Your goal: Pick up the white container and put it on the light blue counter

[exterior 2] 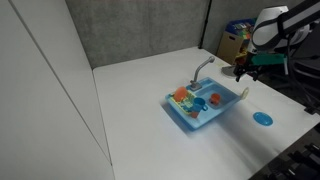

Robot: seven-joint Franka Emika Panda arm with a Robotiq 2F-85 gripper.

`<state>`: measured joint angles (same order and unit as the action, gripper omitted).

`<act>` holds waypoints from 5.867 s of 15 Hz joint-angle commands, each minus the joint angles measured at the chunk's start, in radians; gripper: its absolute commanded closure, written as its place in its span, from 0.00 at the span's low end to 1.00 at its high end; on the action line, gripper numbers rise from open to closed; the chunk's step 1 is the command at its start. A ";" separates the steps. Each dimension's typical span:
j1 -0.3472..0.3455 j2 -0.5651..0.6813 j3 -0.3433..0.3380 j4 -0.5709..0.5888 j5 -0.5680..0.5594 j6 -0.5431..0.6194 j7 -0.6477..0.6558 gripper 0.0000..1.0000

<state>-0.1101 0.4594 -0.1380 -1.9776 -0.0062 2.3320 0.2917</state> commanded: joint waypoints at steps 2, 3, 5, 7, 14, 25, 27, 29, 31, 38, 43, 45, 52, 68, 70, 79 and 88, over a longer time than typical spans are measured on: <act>-0.052 0.080 -0.035 0.101 0.052 -0.044 -0.014 0.00; -0.062 0.095 -0.043 0.117 0.058 -0.048 -0.010 0.00; -0.081 0.127 -0.054 0.149 0.071 -0.059 -0.002 0.00; -0.096 0.160 -0.063 0.181 0.090 -0.073 0.012 0.00; -0.109 0.245 -0.096 0.259 0.169 -0.084 0.138 0.00; -0.097 0.299 -0.142 0.290 0.197 -0.055 0.387 0.00; -0.101 0.277 -0.125 0.267 0.199 -0.056 0.370 0.00; -0.099 0.282 -0.132 0.260 0.182 -0.054 0.361 0.00; -0.096 0.282 -0.131 0.260 0.182 -0.053 0.362 0.00; -0.083 0.304 -0.135 0.284 0.208 0.011 0.477 0.00; -0.074 0.360 -0.128 0.318 0.216 0.059 0.567 0.00; -0.073 0.396 -0.130 0.347 0.215 0.062 0.597 0.00; -0.098 0.489 -0.134 0.432 0.209 0.049 0.639 0.00; -0.125 0.546 -0.124 0.480 0.203 0.044 0.595 0.89; -0.119 0.511 -0.125 0.445 0.196 0.050 0.570 0.90; -0.031 0.333 -0.140 0.269 0.122 0.076 0.417 0.89; 0.074 0.173 -0.143 0.057 -0.031 0.166 0.250 0.90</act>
<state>-0.0583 0.7178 -0.2740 -1.8164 0.0016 2.4582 0.6141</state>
